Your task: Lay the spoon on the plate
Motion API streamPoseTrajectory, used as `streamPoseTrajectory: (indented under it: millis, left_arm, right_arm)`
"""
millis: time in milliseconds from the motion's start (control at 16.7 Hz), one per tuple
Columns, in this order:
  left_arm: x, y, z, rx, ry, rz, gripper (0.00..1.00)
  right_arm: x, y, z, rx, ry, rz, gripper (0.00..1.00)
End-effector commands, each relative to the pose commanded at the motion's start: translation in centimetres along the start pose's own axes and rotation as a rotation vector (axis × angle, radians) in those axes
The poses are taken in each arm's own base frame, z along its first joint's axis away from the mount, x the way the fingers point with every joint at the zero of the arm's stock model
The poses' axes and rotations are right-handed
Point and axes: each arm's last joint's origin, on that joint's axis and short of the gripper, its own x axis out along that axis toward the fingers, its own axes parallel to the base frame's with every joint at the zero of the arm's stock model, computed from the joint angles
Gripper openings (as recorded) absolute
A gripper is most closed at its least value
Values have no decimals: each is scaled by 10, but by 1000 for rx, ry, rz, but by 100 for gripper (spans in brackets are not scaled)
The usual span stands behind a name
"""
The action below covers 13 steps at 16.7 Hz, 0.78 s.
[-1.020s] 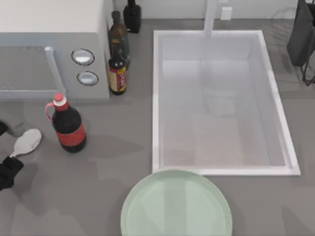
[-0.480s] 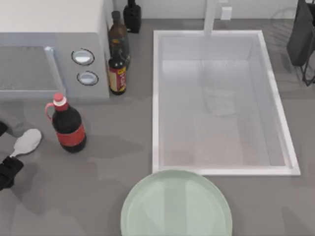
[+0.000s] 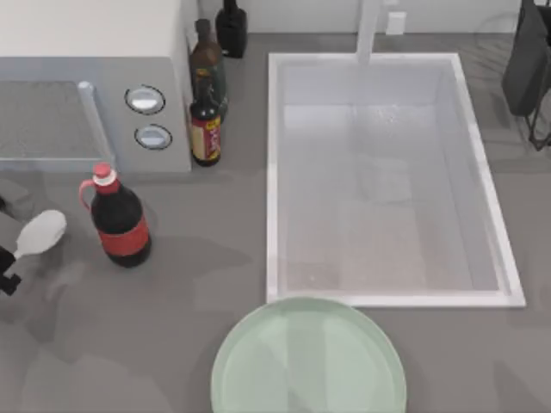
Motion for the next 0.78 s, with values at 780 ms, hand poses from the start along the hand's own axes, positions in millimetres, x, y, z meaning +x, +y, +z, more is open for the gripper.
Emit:
streamPoseTrajectory:
  millis: [780]
  left_arm:
    - [-70, -4, -2, -7, 10, -6, 0]
  right_arm:
    - [0, 0, 0, 0, 0, 0, 100]
